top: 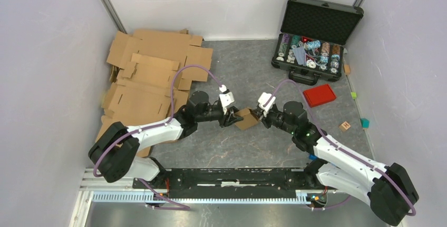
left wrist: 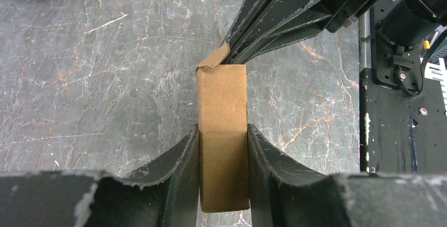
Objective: Fold the paper box
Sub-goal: Close the paper box at the center of the board.
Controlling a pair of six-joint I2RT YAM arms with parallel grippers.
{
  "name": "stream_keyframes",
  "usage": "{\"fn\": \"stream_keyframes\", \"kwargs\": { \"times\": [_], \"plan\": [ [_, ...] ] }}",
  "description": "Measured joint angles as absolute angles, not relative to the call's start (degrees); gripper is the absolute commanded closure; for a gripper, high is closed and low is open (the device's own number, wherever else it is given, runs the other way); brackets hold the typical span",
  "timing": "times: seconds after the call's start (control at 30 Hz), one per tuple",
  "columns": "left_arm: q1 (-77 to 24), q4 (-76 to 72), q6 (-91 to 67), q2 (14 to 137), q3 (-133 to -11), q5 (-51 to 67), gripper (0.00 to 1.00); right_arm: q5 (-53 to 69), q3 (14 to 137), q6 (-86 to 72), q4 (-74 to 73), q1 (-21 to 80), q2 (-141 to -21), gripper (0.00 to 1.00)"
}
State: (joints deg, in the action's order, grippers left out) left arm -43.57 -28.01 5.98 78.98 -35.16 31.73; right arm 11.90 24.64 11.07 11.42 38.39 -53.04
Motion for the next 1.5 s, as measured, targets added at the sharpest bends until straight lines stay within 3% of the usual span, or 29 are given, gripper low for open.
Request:
{"fn": "stream_keyframes", "kwargs": {
  "times": [0.2, 0.23, 0.4, 0.77, 1.5],
  "plan": [
    [-43.57, -27.83, 6.00, 78.98, -35.05, 31.42, 0.96, 14.81, 24.99, 12.67, 9.69, 38.24, -52.82, 1.00],
    [-43.57, -27.73, 5.98, 78.98, -35.05, 31.07, 0.93, 14.92, 25.21, 12.97, 9.04, 38.24, -52.82, 1.00],
    [-43.44, -27.55, 5.91, 79.40, -35.05, 30.00, 0.56, 14.81, 25.98, 13.85, 6.92, 38.24, -52.82, 1.00],
    [-42.72, -27.59, 5.89, 80.05, -35.05, 25.56, 0.38, 15.03, 30.35, 13.98, 0.91, 38.22, -54.37, 1.00],
    [-41.32, -29.41, -3.66, 82.89, -35.40, 16.47, 0.29, 8.19, 46.98, 2.13, -13.98, 38.24, -67.68, 1.00]
  ]
}}
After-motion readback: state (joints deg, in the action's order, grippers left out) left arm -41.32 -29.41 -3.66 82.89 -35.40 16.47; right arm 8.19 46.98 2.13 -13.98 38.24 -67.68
